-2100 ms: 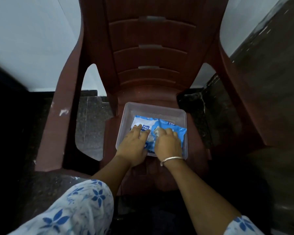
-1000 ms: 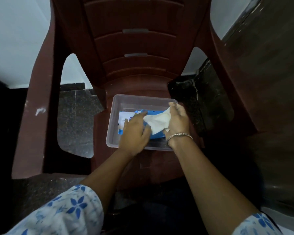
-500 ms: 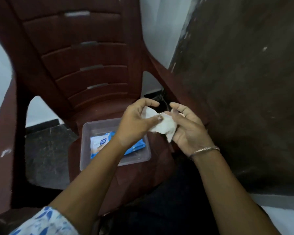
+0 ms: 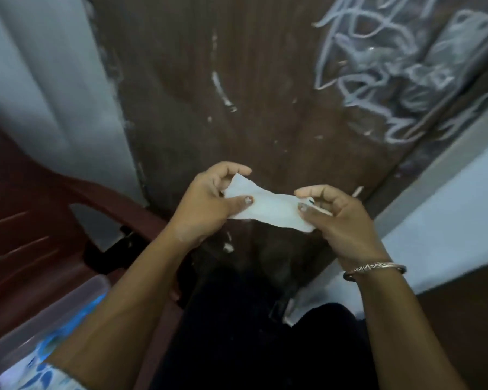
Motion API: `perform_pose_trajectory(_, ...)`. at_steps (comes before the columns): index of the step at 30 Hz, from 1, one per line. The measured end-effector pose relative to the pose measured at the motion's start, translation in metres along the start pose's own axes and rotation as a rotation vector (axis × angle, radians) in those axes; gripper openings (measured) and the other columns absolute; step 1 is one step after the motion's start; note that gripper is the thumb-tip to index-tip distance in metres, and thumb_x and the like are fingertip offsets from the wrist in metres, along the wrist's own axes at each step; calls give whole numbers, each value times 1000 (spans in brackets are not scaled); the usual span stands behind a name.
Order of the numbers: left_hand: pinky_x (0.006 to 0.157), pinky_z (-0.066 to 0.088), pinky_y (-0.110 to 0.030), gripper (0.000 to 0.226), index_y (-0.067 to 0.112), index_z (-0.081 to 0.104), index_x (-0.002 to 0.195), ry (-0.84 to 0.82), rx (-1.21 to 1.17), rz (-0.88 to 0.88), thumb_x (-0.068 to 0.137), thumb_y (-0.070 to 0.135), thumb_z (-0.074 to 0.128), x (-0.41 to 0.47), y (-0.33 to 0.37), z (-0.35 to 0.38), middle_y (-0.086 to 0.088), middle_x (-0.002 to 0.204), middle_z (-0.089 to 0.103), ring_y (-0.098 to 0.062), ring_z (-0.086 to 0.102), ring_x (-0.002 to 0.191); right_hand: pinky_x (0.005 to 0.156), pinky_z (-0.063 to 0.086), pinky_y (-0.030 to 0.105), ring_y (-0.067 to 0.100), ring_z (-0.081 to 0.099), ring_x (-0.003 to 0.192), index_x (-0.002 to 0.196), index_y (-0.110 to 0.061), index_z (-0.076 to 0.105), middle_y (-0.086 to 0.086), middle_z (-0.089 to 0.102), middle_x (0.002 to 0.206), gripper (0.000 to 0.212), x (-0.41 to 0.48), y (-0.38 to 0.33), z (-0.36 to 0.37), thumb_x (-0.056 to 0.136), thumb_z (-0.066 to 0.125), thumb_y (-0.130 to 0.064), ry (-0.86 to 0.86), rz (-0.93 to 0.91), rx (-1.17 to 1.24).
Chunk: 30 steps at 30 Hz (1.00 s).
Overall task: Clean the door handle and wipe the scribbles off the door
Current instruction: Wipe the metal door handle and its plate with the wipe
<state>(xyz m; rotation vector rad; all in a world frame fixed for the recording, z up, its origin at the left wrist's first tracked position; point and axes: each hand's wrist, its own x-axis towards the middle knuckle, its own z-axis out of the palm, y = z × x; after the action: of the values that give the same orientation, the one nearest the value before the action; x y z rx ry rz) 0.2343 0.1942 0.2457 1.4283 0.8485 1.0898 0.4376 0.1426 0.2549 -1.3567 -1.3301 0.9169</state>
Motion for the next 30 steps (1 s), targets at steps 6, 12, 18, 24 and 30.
perform_pose_trajectory(6,60,56,-25,26,19,63,99,-59,14,87,81,0,67,25,29,74,-4,86,69,-12,68,74,57,40,16,-3,54,62,67,-23,58,-13,61,66,23,-12,-12,-79,89,56,-29,147,-117,-498)
perform_pose_trajectory(12,58,53,-21,25,14,63,100,-170,92,161,81,-2,67,39,62,121,-2,81,66,-7,64,68,79,48,17,-2,61,91,97,-36,54,-17,65,98,30,-14,-27,-97,73,72,-41,134,-121,-292)
perform_pose_trajectory(18,64,53,-24,44,29,54,108,-174,159,210,78,1,71,55,80,134,1,84,65,-7,65,73,81,55,44,22,68,90,103,-23,62,4,71,96,29,3,-39,-81,81,70,-6,141,-256,34)
perform_pose_trajectory(24,62,51,-28,34,15,47,89,-36,-82,183,77,-12,65,61,79,127,-9,79,62,-18,59,66,71,56,33,16,67,86,110,-40,51,-8,69,99,47,19,-48,-82,86,60,0,295,-324,64)
perform_pose_trajectory(30,69,49,-37,18,9,64,80,-26,-7,262,80,-9,64,71,83,125,-18,73,57,-24,55,72,73,55,34,20,66,89,104,-32,54,10,67,104,45,35,-59,-76,84,58,8,302,-396,98)
